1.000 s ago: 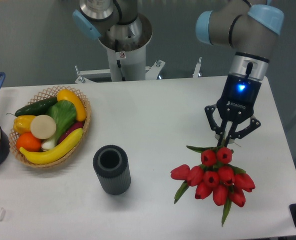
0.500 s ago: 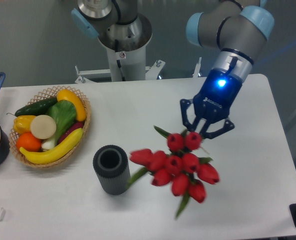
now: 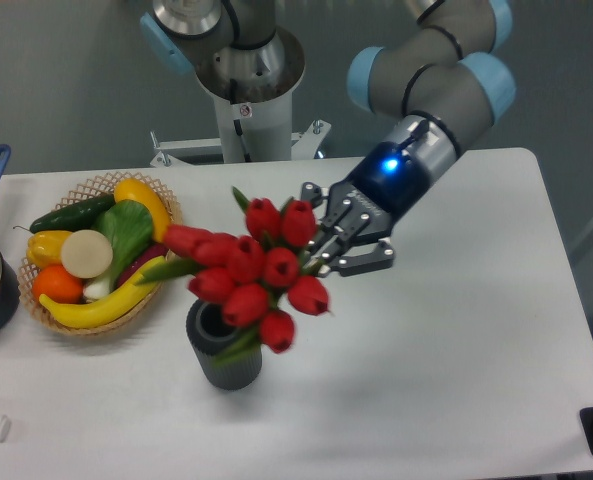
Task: Insert the flowers into the vase
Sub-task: 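Carry the upright tulips over the black vase opening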
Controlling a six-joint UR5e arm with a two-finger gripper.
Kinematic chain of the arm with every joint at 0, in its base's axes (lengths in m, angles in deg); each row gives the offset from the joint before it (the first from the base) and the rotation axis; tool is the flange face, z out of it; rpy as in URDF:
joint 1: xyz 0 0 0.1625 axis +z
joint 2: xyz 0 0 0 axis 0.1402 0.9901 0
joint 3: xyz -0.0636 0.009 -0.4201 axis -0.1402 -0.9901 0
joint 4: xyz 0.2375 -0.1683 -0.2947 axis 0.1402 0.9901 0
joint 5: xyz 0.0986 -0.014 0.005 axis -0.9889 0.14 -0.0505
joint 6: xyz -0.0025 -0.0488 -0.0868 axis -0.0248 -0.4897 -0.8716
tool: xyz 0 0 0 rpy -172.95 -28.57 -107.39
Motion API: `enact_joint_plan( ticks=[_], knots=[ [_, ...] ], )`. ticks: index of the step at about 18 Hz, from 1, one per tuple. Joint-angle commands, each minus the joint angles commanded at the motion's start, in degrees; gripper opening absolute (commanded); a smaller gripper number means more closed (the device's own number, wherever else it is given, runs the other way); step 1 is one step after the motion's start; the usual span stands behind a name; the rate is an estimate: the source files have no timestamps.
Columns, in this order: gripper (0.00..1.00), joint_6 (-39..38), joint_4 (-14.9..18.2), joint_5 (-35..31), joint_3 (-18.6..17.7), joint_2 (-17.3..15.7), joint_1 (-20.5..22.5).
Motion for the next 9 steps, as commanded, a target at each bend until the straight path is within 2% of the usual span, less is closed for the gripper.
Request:
enact_joint_plan(
  ticks=[7,9],
  knots=[
    [0.16,0.0,0.0,0.3,-0.9,0.4,-3.7],
    [0.16,0.1,0.0,0.4,-2.2,0.4,-4.1]
  ],
)
